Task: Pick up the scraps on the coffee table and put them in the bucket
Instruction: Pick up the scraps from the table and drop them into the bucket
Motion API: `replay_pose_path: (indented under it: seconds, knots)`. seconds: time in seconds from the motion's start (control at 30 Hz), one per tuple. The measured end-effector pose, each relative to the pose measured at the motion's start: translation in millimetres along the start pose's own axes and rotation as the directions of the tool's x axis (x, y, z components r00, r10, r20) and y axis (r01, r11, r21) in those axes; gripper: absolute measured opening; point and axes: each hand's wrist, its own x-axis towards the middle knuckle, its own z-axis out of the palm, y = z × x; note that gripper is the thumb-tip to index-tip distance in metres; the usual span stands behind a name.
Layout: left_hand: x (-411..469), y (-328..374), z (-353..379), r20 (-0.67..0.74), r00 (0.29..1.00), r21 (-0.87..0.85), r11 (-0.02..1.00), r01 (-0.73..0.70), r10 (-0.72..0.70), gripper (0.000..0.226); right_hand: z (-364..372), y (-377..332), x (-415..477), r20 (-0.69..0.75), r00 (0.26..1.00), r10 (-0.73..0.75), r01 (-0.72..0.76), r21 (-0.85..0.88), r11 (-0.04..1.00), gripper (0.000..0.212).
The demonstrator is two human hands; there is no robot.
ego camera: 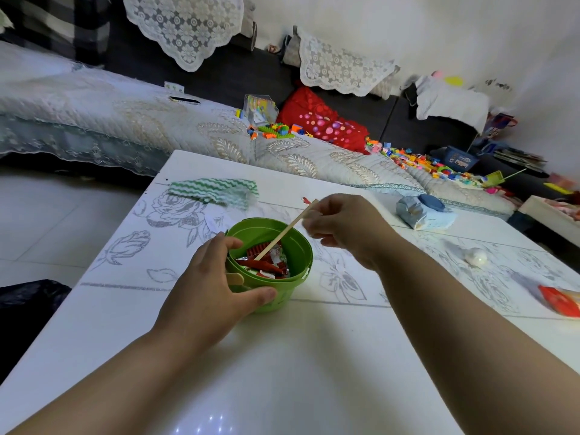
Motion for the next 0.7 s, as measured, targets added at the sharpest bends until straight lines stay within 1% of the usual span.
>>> replay_pose_path:
  seconds: [0.1, 0.13, 0.2, 0.27, 0.33, 0.4, 0.53, 0.63, 0.7]
  knots:
    - [-1.0, 1.2, 0.2, -0.001, 1.000, -0.007, 1.000, 0.009, -0.009, 0.074, 21.8, -14.4, -6.2, 0.100, 0.994, -0.041, 0.050, -0.082, 0.995, 0.006]
    - [-1.1, 1.0, -0.1, 0.000, 1.000, -0.011, 1.000, 0.013, -0.013, 0.073, 28.0, -16.1, -6.7, 0.113, 0.992, -0.052, 0.069, -0.154, 0.986, 0.006]
    - [-1.5, 0.2, -1.0, 0.006, 1.000, -0.015, 1.000, 0.013, -0.013, 0.071, 37.0, -16.2, -7.2, 0.126, 0.990, -0.071, 0.109, -0.331, 0.937, 0.013]
    - [-2.0, -0.3, -1.3, 0.007, 1.000, -0.016, 1.000, 0.013, -0.013, 0.070, 41.3, -14.5, -7.6, 0.127, 0.988, -0.088, 0.133, -0.401, 0.907, 0.015]
    - [-2.2, 0.1, -1.2, 0.005, 1.000, -0.015, 1.000, 0.017, -0.017, 0.068, 41.3, -13.8, -8.0, 0.115, 0.988, -0.102, 0.139, -0.396, 0.908, 0.010]
    - [-2.0, 0.4, -1.3, -0.004, 1.000, -0.005, 1.000, 0.017, -0.017, 0.064, 37.7, -14.3, -8.5, 0.073, 0.991, -0.112, 0.131, -0.382, 0.915, 0.007]
    - [-1.7, 1.1, -5.2, -0.025, 0.999, 0.015, 1.000, 0.024, -0.024, 0.061, 19.2, -11.1, -2.8, -0.094, 0.990, -0.109, 0.083, -0.245, 0.966, 0.016]
    - [0.2, 1.7, -13.8, -0.073, 0.997, 0.015, 1.000, 0.028, -0.026, 0.059, 2.2, 0.3, 7.5, -0.225, 0.973, -0.053, 0.031, -0.101, 0.994, 0.019]
    - [2.1, 1.0, -21.4, -0.114, 0.993, 0.020, 0.999, 0.027, -0.024, 0.058, -4.3, 13.5, 17.6, -0.270, 0.963, 0.000, -0.024, -0.087, 0.996, 0.018]
